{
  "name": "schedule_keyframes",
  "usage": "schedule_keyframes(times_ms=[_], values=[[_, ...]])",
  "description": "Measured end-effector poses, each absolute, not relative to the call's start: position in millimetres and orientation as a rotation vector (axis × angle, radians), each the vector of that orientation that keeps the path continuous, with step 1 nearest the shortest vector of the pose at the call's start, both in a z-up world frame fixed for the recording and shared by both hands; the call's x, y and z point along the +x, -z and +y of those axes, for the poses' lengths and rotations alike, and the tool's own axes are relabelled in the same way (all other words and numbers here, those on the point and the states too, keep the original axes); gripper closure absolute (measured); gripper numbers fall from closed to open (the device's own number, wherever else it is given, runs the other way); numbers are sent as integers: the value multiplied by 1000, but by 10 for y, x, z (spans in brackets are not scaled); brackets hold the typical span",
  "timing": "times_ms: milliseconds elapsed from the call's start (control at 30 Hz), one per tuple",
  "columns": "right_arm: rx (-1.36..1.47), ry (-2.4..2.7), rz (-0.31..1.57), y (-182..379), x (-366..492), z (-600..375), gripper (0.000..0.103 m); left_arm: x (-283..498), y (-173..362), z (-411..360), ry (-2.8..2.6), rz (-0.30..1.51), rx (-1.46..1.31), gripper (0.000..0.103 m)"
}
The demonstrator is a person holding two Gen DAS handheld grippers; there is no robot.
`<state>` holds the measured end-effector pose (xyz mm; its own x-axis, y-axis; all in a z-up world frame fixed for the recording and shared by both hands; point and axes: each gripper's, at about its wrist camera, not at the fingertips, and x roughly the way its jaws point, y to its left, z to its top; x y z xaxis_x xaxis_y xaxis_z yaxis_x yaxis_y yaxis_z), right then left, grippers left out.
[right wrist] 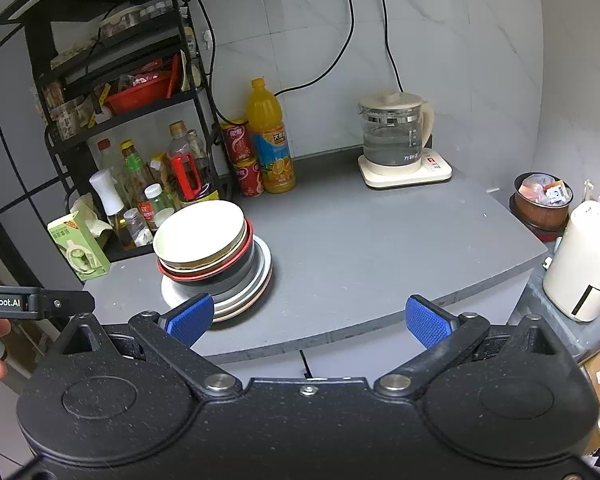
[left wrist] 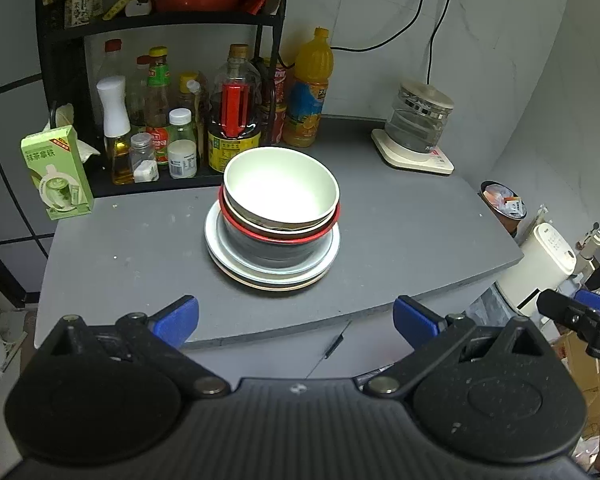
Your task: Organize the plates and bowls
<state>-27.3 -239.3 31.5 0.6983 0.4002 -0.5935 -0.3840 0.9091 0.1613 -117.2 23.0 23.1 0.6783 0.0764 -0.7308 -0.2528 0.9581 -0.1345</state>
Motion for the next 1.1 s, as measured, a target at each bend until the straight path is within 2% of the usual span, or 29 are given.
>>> schedule_keyframes(times_ms=[1100], values=[[14, -441, 674, -299, -246, -2225, 0, -1144, -176, 424, -196, 812, -237, 1]])
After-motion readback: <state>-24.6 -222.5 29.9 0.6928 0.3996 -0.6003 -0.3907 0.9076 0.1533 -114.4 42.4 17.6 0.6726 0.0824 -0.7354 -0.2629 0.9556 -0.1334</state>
